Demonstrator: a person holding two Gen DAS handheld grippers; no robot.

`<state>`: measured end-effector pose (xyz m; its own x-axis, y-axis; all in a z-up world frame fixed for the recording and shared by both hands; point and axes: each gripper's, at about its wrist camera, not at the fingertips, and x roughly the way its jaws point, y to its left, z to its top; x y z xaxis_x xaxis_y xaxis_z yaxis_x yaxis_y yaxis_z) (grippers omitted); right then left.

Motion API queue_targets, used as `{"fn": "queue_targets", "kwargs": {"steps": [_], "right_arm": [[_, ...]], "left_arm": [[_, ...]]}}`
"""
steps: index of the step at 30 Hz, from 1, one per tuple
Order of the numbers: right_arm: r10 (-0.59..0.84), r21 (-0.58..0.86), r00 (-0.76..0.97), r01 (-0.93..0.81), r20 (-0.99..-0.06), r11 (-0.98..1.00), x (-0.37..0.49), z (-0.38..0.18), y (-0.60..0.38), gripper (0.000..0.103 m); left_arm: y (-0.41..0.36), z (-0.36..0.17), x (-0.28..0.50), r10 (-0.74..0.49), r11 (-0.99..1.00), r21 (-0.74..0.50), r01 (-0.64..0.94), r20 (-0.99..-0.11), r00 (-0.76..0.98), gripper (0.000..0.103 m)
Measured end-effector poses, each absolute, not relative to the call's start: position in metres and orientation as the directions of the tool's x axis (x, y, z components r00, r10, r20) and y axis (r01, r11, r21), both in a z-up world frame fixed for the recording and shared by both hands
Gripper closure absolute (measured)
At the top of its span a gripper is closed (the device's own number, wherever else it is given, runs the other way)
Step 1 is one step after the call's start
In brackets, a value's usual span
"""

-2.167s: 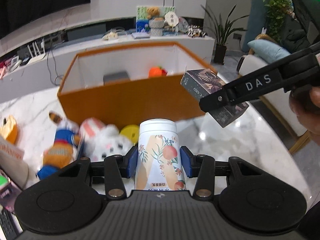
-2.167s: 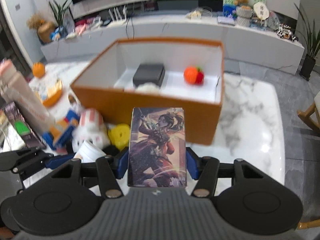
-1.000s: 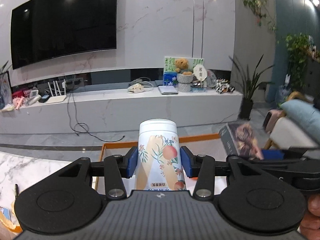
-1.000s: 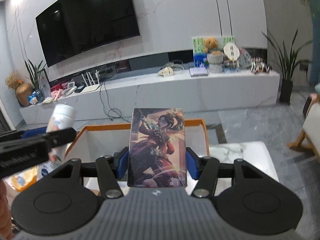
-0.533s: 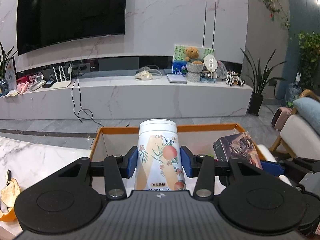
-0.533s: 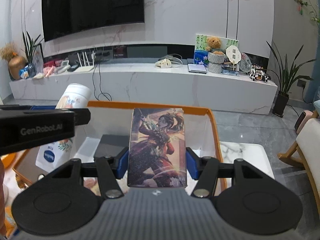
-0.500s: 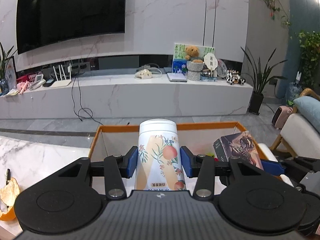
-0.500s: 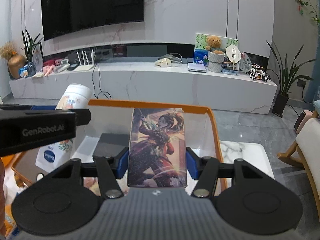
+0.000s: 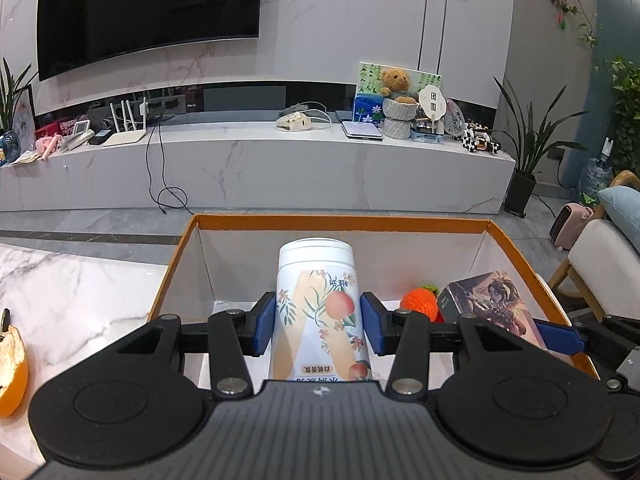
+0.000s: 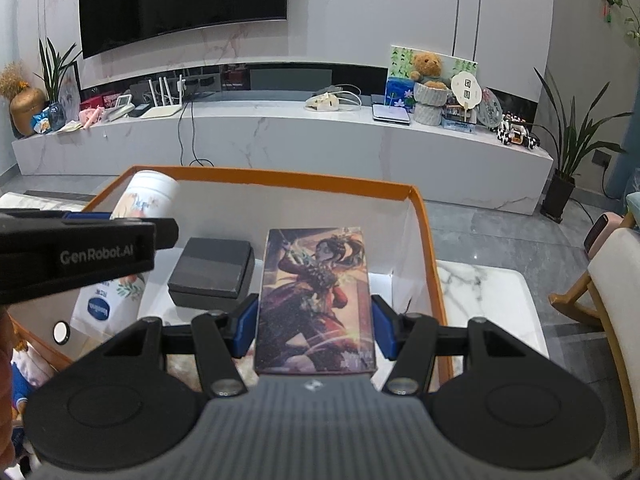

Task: Organize objects
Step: 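Carry the can with left gripper while right gripper carries the card over the orange box, then lower the can into the box with left gripper while right gripper releases the card inside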

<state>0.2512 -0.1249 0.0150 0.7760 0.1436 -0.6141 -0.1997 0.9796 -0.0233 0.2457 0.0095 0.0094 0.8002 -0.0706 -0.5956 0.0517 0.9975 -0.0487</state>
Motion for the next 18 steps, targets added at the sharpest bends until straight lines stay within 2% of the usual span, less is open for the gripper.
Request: {"fn": "queue_targets", "kwargs": {"steps": [9,12,14,18], "right_arm": [[0.14,-0.027,0.769,-0.2,-0.624,0.979,0.2513,0.0126,-0.123,0.043],[0.13,-0.045,0.782,-0.197,-0.61,0.979,0.2493,0.0134,-0.1224,0.043],[0.124,-0.058,0.792,-0.197,-0.598,0.979,0.2476,0.0156,-0.1216,0.04],[0.129,-0.052,0.798,-0.197,-0.589,0.979,0.2454,0.0189,-0.1216,0.04]], "left_arm": [[0.0091,0.0104,0.2452,-0.074,0.997,-0.049,0.056,-0.592,0.803,0.05],[0.0081,0.0119,0.2454,-0.075,0.997,-0.052,0.055,-0.585,0.807,0.044],[0.0086,0.0121,0.2453,-0.076,0.997,-0.055,0.054,-0.585,0.808,0.043],[0.0077,0.0122,0.2457,-0.083,0.997,-0.054,0.063,-0.588,0.805,0.043]]}}
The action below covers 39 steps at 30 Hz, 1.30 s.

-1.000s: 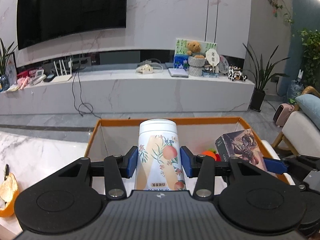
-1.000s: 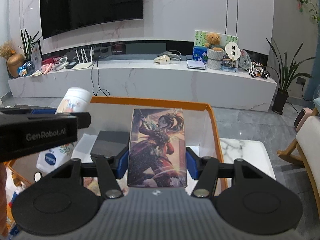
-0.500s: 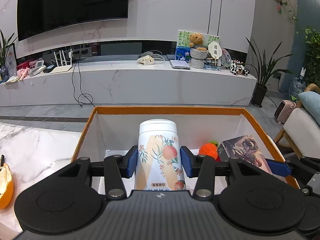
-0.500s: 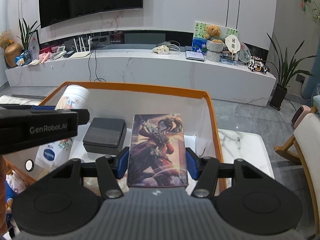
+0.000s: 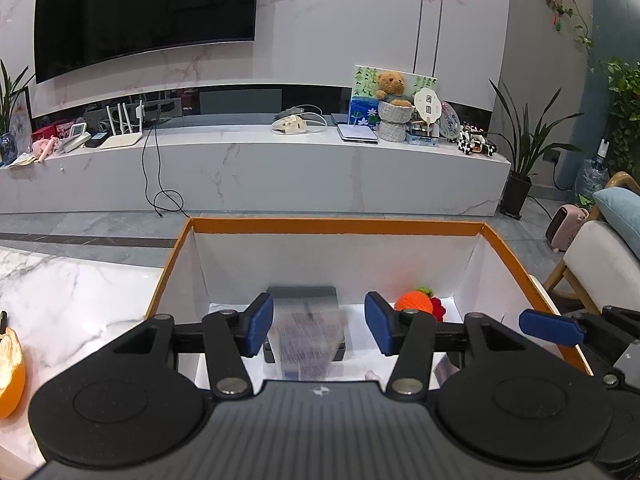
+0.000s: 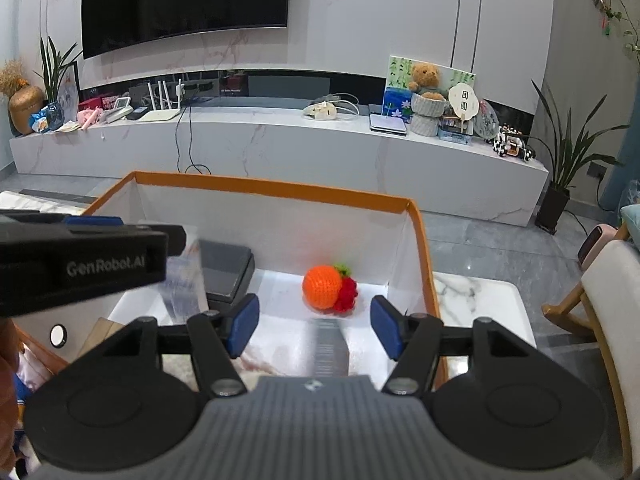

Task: Organize objects
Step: 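Lower the can into the box with left gripper while right gripper releases the card inside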

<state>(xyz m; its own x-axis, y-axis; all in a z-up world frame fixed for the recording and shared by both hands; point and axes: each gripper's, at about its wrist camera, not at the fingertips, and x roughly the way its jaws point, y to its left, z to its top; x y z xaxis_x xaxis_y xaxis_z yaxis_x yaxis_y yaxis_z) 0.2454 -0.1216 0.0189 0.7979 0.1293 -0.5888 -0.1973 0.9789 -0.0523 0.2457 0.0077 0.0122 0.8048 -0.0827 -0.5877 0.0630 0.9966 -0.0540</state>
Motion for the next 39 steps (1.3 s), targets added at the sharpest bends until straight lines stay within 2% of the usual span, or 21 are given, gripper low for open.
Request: {"fn": "queue_targets", "kwargs": {"steps": [22,39], "right_arm": [[0.129,-0.059,0.802,-0.2,-0.583,0.978,0.242,0.026,-0.124,0.039],[0.16,-0.069,0.823,-0.234,-0.545,0.97,0.216,0.051,-0.129,0.037]], "left_arm": [[0.008,0.026,0.231,-0.092,0.995,-0.022,0.096,-0.564,0.82,0.043],[0.041,0.046,0.188,-0.082,0.995,0.003,0.098,-0.524,0.848,0.043]]}}
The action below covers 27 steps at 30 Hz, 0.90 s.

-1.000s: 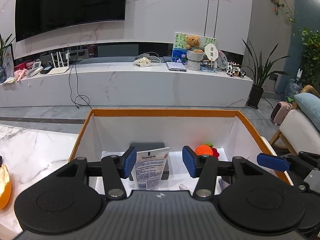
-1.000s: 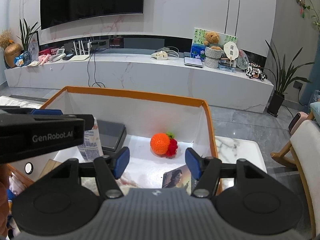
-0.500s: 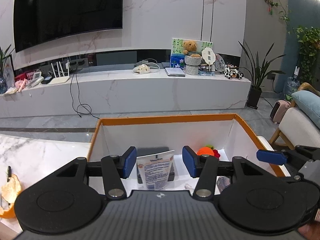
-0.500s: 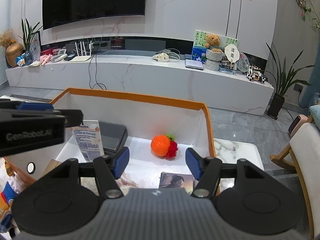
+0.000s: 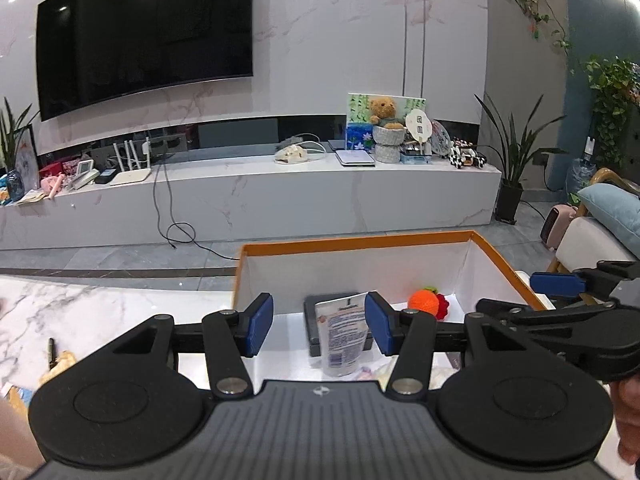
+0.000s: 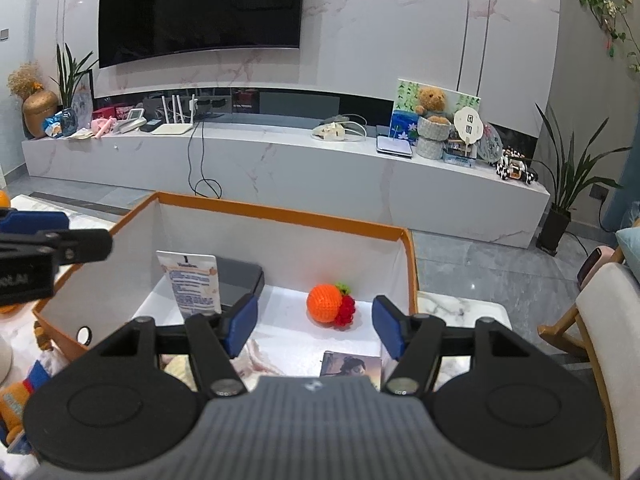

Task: Organize objects
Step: 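Lower the can into the box with left gripper while right gripper releases the card inside, then open left gripper to leave the can, then move both grippers to the plush toys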

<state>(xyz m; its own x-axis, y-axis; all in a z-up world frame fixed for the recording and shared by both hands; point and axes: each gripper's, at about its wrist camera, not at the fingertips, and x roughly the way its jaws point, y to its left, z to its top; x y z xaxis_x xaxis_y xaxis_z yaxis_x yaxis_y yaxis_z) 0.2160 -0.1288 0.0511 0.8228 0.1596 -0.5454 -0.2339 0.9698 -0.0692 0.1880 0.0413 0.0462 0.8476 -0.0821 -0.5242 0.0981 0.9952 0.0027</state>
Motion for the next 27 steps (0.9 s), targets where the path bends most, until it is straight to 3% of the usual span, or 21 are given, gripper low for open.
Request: {"fn": "queue_targets", "kwargs": {"steps": [17,27], "right_arm": [[0.249,-0.137,0.797,-0.38,-0.55,0.915,0.164,0.056,-0.123,0.037],[0.379,-0.159,0.681,-0.588,-0.627,0.793,0.132,0.031,-0.065,0.033]], "left_arm": [[0.068,0.022,0.14,-0.025,0.98,0.138,0.146,-0.635,0.772,0.038],[0.1,0.003,0.13,-0.039,0.99,0.065,0.125,-0.725,0.688,0.038]]}}
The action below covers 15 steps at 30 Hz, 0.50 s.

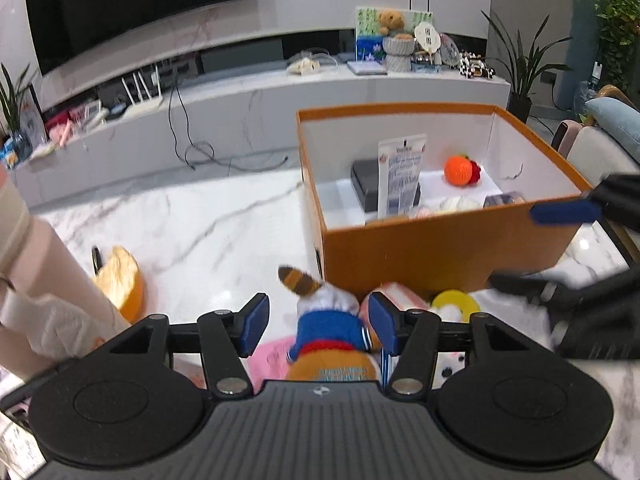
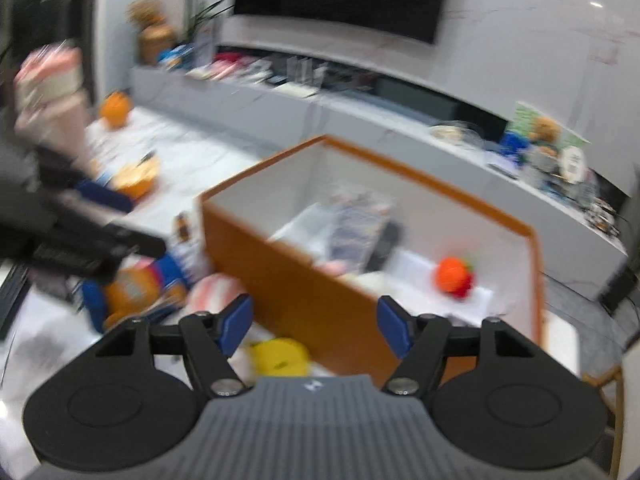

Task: Organize objects
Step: 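Open left gripper to leave the can, then move both grippers to the plush toys, then grasp the brown plush dog with left gripper while right gripper grasps the striped-hat white bunny plush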

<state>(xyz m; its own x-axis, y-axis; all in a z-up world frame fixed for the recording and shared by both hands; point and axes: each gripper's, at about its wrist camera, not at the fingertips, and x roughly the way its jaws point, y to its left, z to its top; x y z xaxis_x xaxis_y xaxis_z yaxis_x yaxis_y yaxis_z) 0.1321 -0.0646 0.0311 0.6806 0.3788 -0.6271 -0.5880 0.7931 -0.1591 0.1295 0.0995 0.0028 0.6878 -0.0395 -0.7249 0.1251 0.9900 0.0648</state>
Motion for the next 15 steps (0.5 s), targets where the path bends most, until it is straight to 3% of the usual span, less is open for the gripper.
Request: {"fn": "queue_targets", "kwargs": {"steps": [7,15], "right_arm": [[0.416,-0.129,0.535,-0.713,-0.735,0.69,0.118,-0.002,-0.032,0.032],[0.416,-0.082,0.486,-0.72,-0.769,0.689,0.118,-0.023,-0.019,0.028]], "left_arm": [[0.102,-0.014,0.132,-0.049,0.99,0.046,0.131,-0.766,0.641,0.038],[0.09,-0.025,0.136,-0.049,0.988,0.051,0.149,-0.799,0.6,0.038]]}}
